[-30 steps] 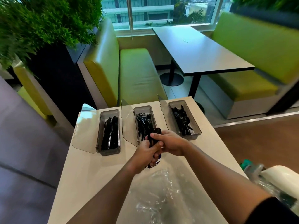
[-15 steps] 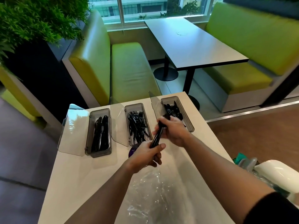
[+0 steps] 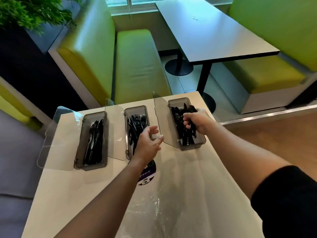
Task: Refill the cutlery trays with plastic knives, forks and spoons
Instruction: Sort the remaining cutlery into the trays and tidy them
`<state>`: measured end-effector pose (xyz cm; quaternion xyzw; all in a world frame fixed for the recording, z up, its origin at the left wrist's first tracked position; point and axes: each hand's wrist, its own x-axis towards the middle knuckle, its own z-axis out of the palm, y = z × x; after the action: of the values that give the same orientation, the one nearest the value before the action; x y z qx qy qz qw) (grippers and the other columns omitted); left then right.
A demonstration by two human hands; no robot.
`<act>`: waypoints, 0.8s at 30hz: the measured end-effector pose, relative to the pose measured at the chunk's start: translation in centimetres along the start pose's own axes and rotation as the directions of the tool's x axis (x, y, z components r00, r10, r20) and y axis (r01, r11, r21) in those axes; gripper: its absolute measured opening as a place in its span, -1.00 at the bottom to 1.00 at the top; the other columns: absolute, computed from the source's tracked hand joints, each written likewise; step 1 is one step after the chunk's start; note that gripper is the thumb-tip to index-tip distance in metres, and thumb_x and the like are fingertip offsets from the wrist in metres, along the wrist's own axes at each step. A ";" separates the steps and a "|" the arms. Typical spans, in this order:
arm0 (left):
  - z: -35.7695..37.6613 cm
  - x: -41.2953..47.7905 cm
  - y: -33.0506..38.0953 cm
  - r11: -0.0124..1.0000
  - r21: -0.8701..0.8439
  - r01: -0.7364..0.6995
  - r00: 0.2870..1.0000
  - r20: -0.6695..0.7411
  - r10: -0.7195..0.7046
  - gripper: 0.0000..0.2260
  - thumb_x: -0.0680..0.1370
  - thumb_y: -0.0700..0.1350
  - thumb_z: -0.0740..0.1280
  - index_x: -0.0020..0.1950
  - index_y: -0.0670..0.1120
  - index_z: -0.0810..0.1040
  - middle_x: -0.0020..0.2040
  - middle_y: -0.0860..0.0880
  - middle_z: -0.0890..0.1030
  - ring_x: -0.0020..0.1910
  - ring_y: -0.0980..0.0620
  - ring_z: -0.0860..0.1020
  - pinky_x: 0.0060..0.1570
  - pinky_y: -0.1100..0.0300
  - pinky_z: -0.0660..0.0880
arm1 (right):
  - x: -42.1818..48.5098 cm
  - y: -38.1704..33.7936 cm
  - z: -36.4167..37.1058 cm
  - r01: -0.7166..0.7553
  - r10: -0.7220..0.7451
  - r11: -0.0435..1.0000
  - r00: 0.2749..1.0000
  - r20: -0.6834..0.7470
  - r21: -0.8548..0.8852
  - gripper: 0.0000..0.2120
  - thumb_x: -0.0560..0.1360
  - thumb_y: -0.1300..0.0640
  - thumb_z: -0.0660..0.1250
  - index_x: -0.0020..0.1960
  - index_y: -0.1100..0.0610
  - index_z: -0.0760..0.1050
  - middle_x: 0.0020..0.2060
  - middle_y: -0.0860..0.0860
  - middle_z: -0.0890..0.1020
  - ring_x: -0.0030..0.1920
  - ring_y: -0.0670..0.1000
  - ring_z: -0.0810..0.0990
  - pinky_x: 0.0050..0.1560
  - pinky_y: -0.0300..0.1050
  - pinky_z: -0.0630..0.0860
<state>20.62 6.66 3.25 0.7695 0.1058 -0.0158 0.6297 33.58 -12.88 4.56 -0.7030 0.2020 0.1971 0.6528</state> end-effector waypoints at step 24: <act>0.1 -0.4 -0.1 1.000 0.008 0.007 1.000 -0.021 -0.007 -0.60 0.58 -0.20 0.42 0.39 -0.16 0.44 0.13 -0.11 0.58 0.01 -0.09 0.67 -0.18 0.08 0.66 | -3.9 1.9 -2.8 0.383 -0.504 0.784 0.852 -0.141 -0.488 -0.83 0.56 0.22 0.29 0.06 0.07 0.62 -0.11 -0.04 0.66 -0.09 0.04 0.65 -0.04 -0.07 0.60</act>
<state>20.27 6.55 3.20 0.7718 0.1151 -0.0105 0.6253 29.33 -15.70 5.21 -0.8799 0.0641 -0.0184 0.4704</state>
